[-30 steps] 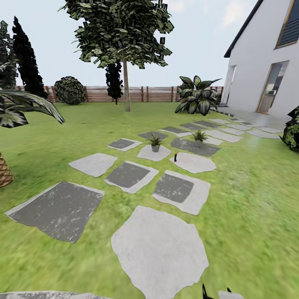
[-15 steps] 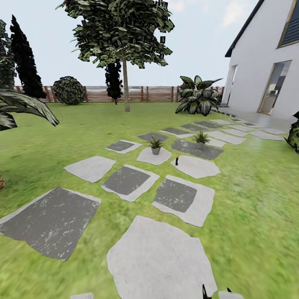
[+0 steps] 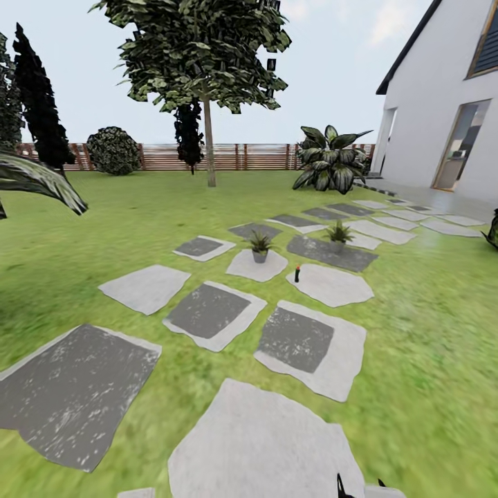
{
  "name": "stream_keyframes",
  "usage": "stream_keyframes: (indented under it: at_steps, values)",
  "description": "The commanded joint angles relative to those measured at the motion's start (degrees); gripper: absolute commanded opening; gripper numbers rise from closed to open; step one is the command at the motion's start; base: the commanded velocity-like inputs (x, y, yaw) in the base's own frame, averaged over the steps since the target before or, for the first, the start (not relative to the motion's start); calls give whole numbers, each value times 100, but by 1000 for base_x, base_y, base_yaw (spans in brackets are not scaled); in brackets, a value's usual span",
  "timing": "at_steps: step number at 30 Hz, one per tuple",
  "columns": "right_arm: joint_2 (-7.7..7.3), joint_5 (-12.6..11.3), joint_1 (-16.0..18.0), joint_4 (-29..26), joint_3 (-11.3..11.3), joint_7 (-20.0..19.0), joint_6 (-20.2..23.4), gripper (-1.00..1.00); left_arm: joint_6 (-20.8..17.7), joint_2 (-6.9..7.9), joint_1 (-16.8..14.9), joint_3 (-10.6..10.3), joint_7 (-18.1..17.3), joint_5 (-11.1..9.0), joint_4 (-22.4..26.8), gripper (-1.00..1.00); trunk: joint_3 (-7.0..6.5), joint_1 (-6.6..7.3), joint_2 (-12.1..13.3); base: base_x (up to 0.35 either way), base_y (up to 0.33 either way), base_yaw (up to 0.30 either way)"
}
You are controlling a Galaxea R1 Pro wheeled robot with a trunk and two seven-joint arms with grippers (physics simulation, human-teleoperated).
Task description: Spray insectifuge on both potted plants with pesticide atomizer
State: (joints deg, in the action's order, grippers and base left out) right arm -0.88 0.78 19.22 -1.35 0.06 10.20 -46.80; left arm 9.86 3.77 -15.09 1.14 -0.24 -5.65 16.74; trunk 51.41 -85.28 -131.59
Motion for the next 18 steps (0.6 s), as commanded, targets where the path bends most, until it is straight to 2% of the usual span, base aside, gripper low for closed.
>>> stream_keyframes:
  at_steps: [1,18]
  values:
    - [0,10,3,4,3,17,-13,100,16,1,-3,-9,-3,-59,-4,100,6,-2,-2,339,0,0]
    - [-1,10,3,4,3,17,-13,100,16,1,-3,-9,-3,-59,-4,100,6,-2,-2,339,0,0]
